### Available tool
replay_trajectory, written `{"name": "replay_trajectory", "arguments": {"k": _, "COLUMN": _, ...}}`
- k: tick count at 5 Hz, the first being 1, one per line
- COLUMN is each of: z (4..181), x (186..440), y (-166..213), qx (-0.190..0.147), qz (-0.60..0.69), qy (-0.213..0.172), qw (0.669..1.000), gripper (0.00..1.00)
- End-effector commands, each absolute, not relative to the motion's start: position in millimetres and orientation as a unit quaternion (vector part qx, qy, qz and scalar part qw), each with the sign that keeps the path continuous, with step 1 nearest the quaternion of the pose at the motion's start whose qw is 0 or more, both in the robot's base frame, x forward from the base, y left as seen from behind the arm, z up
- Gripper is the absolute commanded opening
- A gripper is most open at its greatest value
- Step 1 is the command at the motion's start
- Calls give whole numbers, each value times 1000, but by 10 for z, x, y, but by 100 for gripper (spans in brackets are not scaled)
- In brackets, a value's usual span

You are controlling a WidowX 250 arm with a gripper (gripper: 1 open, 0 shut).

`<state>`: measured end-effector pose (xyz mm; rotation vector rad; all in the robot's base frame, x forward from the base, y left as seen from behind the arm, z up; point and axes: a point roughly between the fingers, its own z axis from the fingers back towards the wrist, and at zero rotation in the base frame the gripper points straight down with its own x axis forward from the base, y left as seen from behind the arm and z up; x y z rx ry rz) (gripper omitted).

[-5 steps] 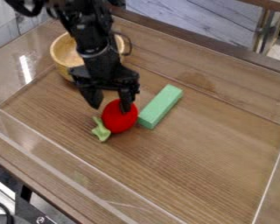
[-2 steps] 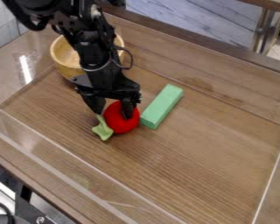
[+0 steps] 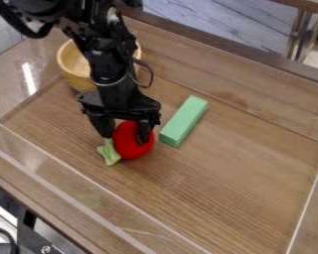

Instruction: Move the red fruit to the left

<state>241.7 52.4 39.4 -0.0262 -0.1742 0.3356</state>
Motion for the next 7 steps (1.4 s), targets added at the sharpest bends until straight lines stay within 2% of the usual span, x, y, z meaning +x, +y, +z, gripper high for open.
{"name": "replay_trajectory", "arguments": {"k": 1, "z": 544, "x": 2473, "y": 540, "qx": -12, "qz": 192, "qy": -111, "qw": 975, "gripper": 100}}
{"name": "replay_trajectory", "arguments": {"k": 2, "z": 573, "x": 2417, "y": 616, "qx": -15, "qz": 202, "qy": -111, "qw": 973, "gripper": 100}}
{"name": "replay_trajectory", "arguments": {"k": 3, "z": 575, "x": 2362, "y": 695, "qx": -15, "qz": 212, "qy": -111, "qw": 971, "gripper": 0}}
{"name": "replay_trajectory", "arguments": {"k": 4, "z": 619, "x": 2324, "y": 761, "qx": -19, "qz": 219, "qy": -112, "qw": 969, "gripper": 0}}
{"name": "replay_trajectory", "arguments": {"k": 5, "z": 626, "x": 2359, "y": 685, "qx": -22, "qz": 199, "qy": -110, "qw": 974, "gripper": 100}}
{"name": "replay_trajectory", "arguments": {"k": 6, "z": 602, "x": 2418, "y": 611, "qx": -25, "qz": 178, "qy": -108, "qw": 978, "gripper": 100}}
{"name": "replay_trajectory", "arguments": {"k": 7, "z": 595, "x": 2397, "y": 567, "qx": -26, "qz": 175, "qy": -108, "qw": 978, "gripper": 0}}
